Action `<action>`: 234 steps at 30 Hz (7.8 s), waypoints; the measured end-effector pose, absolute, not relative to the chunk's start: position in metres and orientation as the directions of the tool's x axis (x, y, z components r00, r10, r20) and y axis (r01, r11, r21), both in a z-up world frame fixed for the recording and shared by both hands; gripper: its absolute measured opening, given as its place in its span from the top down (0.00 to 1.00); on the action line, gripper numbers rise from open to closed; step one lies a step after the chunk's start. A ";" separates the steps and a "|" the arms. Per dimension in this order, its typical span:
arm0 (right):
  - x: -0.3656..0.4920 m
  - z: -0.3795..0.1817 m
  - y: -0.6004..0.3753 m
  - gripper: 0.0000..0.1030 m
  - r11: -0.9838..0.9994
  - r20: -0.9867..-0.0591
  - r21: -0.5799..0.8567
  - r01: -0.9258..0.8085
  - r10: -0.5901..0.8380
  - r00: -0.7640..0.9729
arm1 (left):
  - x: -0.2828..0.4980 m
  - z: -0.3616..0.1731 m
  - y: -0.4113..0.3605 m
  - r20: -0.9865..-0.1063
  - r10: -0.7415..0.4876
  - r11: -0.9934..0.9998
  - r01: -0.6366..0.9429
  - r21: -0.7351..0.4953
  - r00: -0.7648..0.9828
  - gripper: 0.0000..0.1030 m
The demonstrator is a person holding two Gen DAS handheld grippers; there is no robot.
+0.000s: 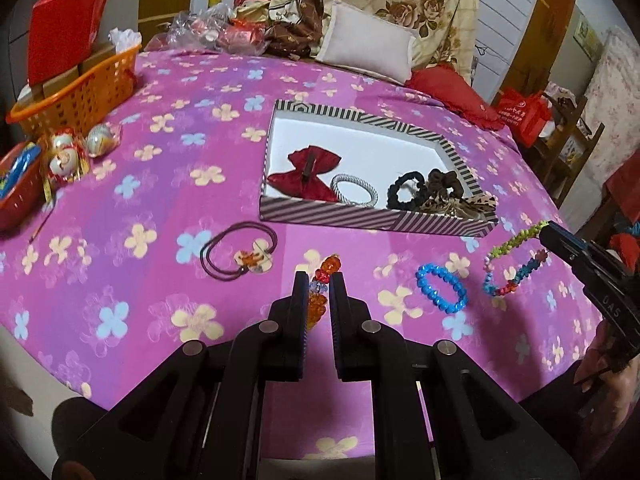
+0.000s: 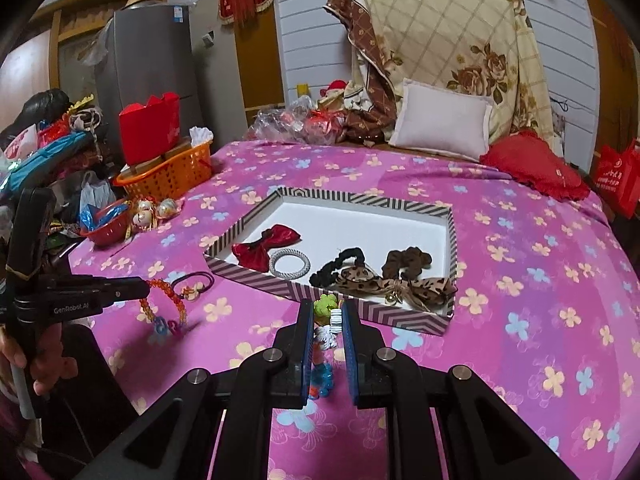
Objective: Organize jewelry
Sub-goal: 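Grasp the orange beaded bracelet with the left tool while the right grasps the green-blue beaded bracelets, then carry the orange bracelet with the left tool while the right carries the beaded bracelets into the box, then open the left tool on the orange bracelet while the right releases its bracelets in the box, then withdraw both tools and move toward the blue beaded bracelet and black hair tie, then grasp the black hair tie with the left tool while the right grasps the blue beaded bracelet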
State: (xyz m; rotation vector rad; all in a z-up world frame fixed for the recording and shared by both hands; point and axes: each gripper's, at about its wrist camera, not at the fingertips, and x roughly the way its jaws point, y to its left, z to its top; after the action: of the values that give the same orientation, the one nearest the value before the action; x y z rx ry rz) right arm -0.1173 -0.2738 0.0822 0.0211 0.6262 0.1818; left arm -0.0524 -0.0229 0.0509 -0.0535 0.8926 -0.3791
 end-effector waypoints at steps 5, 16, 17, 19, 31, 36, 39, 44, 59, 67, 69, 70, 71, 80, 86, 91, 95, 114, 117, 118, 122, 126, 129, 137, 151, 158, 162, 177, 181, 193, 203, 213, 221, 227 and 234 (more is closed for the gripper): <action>-0.118 0.087 -0.272 0.87 0.983 -0.572 0.072 -0.166 0.177 0.801 | -0.053 0.059 -0.028 -0.743 -0.340 0.932 0.310 -0.186 0.577 0.91; -0.110 0.096 -0.271 0.87 0.983 -0.563 0.066 -0.173 0.180 0.806 | -0.045 0.077 -0.045 -0.721 -0.341 0.929 0.332 -0.162 0.603 0.91; -0.109 0.097 -0.270 0.87 0.982 -0.563 0.066 -0.174 0.181 0.806 | -0.044 0.078 -0.046 -0.719 -0.341 0.929 0.333 -0.160 0.605 0.91; -0.106 0.098 -0.270 0.87 0.982 -0.563 0.066 -0.176 0.182 0.806 | -0.042 0.083 -0.050 -0.714 -0.340 0.929 0.336 -0.155 0.612 0.91; -0.081 0.104 -0.269 0.87 0.980 -0.570 0.073 -0.185 0.193 0.799 | -0.014 0.102 -0.070 -0.695 -0.328 0.932 0.337 -0.129 0.640 0.91; -0.065 0.103 -0.271 0.87 0.980 -0.576 0.083 -0.180 0.194 0.794 | 0.002 0.107 -0.078 -0.695 -0.316 0.936 0.332 -0.117 0.646 0.91; -0.055 0.104 -0.270 0.87 0.980 -0.579 0.082 -0.181 0.195 0.792 | 0.011 0.108 -0.084 -0.697 -0.309 0.937 0.331 -0.108 0.647 0.91; -0.037 0.107 -0.272 0.87 0.980 -0.580 0.081 -0.182 0.195 0.791 | 0.027 0.109 -0.093 -0.698 -0.297 0.941 0.325 -0.097 0.651 0.91; 0.029 0.088 -0.260 0.87 0.967 -0.624 0.134 -0.215 0.251 0.740 | 0.090 0.082 -0.116 -0.743 -0.323 0.938 0.305 -0.166 0.586 0.92; 0.055 0.049 -0.264 0.87 0.964 -0.680 0.185 -0.193 0.268 0.683 | 0.110 0.043 -0.110 -0.798 -0.286 0.952 0.251 -0.174 0.530 0.92; 0.059 0.039 -0.271 0.87 0.966 -0.692 0.195 -0.172 0.259 0.673 | 0.111 0.037 -0.107 -0.807 -0.275 0.956 0.241 -0.169 0.523 0.92; 0.060 0.036 -0.274 0.87 0.968 -0.698 0.194 -0.161 0.252 0.670 | 0.112 0.033 -0.105 -0.811 -0.268 0.958 0.234 -0.166 0.520 0.92; 0.061 0.032 -0.277 0.87 0.970 -0.706 0.193 -0.149 0.243 0.666 | 0.112 0.030 -0.104 -0.815 -0.260 0.960 0.227 -0.161 0.518 0.92; 0.064 -0.001 -0.285 0.87 0.983 -0.776 0.152 -0.098 0.180 0.605 | 0.111 0.003 -0.103 -0.849 -0.190 0.976 0.191 -0.108 0.493 0.92; 0.057 -0.004 -0.288 0.87 0.985 -0.776 0.153 -0.081 0.171 0.607 | 0.106 0.000 -0.103 -0.851 -0.183 0.977 0.183 -0.104 0.492 0.92; 0.049 0.001 -0.294 0.82 0.983 -0.768 0.173 -0.066 0.177 0.616 | 0.101 0.005 -0.103 -0.844 -0.167 0.980 0.182 -0.084 0.510 0.89; 0.039 0.011 -0.294 0.54 0.982 -0.741 0.177 -0.061 0.174 0.649 | 0.096 0.011 -0.100 -0.836 -0.172 0.980 0.177 -0.092 0.521 0.61; -0.054 0.042 -0.270 0.40 0.981 -0.664 0.175 -0.084 0.180 0.725 | 0.006 0.040 -0.077 -0.744 -0.114 0.987 0.159 -0.011 0.658 0.35; -0.066 0.040 -0.265 0.40 0.981 -0.666 0.175 -0.085 0.182 0.723 | -0.009 0.034 -0.073 -0.745 -0.108 0.988 0.152 -0.010 0.658 0.35; -0.069 0.039 -0.264 0.40 0.980 -0.668 0.177 -0.087 0.185 0.720 | -0.013 0.032 -0.071 -0.749 -0.110 0.989 0.149 -0.015 0.654 0.35; -0.083 0.031 -0.258 0.40 0.984 -0.682 0.158 -0.086 0.172 0.711 | -0.030 0.021 -0.065 -0.757 -0.120 0.989 0.143 -0.036 0.642 0.32; -0.097 0.021 -0.252 0.40 0.985 -0.694 0.154 -0.083 0.168 0.700 | -0.044 0.011 -0.060 -0.763 -0.106 0.991 0.127 -0.032 0.637 0.32; -0.104 0.019 -0.250 0.40 0.984 -0.697 0.155 -0.083 0.168 0.697 | -0.051 0.007 -0.055 -0.768 -0.103 0.992 0.119 -0.035 0.632 0.32; -0.116 0.023 -0.242 0.40 0.988 -0.692 0.132 -0.083 0.152 0.705 | -0.067 0.009 -0.052 -0.760 -0.096 0.992 0.121 -0.023 0.643 0.32; -0.123 0.028 -0.237 0.34 0.990 -0.689 0.113 -0.083 0.138 0.711 | -0.075 0.014 -0.051 -0.757 -0.101 0.992 0.124 -0.027 0.645 0.32; -0.121 0.026 -0.237 0.34 0.991 -0.701 0.107 -0.084 0.135 0.700 | -0.076 0.011 -0.052 -0.763 -0.105 0.991 0.127 -0.030 0.638 0.32; -0.119 0.022 -0.237 0.34 0.991 -0.711 0.105 -0.085 0.134 0.691 | -0.074 0.007 -0.051 -0.770 -0.107 0.992 0.125 -0.036 0.628 0.32; -0.115 0.011 -0.237 0.34 0.992 -0.734 0.101 -0.080 0.129 0.667 | -0.066 -0.004 -0.040 -0.797 -0.118 0.992 0.101 -0.072 0.592 0.32; -0.112 0.005 -0.241 0.34 0.992 -0.743 0.108 -0.070 0.127 0.657 | -0.061 -0.008 -0.031 -0.808 -0.122 0.992 0.083 -0.091 0.576 0.32; -0.097 -0.008 -0.267 0.33 0.988 -0.763 0.152 -0.026 0.134 0.632 | -0.037 -0.013 0.016 -0.829 -0.156 0.983 0.001 -0.184 0.537 0.32; -0.073 -0.018 -0.265 0.42 0.994 -0.779 0.078 -0.072 0.106 0.618 | -0.003 -0.009 0.036 -0.833 -0.105 0.987 -0.048 -0.155 0.543 0.32; -0.058 -0.026 -0.260 0.52 0.994 -0.787 0.001 -0.113 0.071 0.613 | 0.035 -0.021 0.028 -0.858 -0.052 0.997 -0.026 -0.076 0.511 0.32; -0.057 -0.026 -0.251 0.71 0.986 -0.769 -0.008 -0.164 0.099 0.631 | 0.040 -0.026 0.012 -0.859 -0.075 0.997 0.048 -0.059 0.507 0.34; -0.057 -0.026 -0.247 0.86 0.983 -0.763 -0.012 -0.184 0.110 0.637 | 0.042 -0.023 -0.002 -0.851 -0.156 0.985 0.138 -0.100 0.501 0.87; -0.058 -0.026 -0.250 0.87 0.983 -0.766 0.013 -0.182 0.127 0.631 | 0.035 -0.023 -0.006 -0.856 -0.167 0.982 0.163 -0.099 0.490 0.93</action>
State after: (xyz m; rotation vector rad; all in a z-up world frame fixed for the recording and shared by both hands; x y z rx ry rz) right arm -0.0583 -0.2499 -0.0262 -0.0674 0.8707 0.1768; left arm 0.0349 -0.0063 -0.0230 -0.0048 1.0398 -0.2004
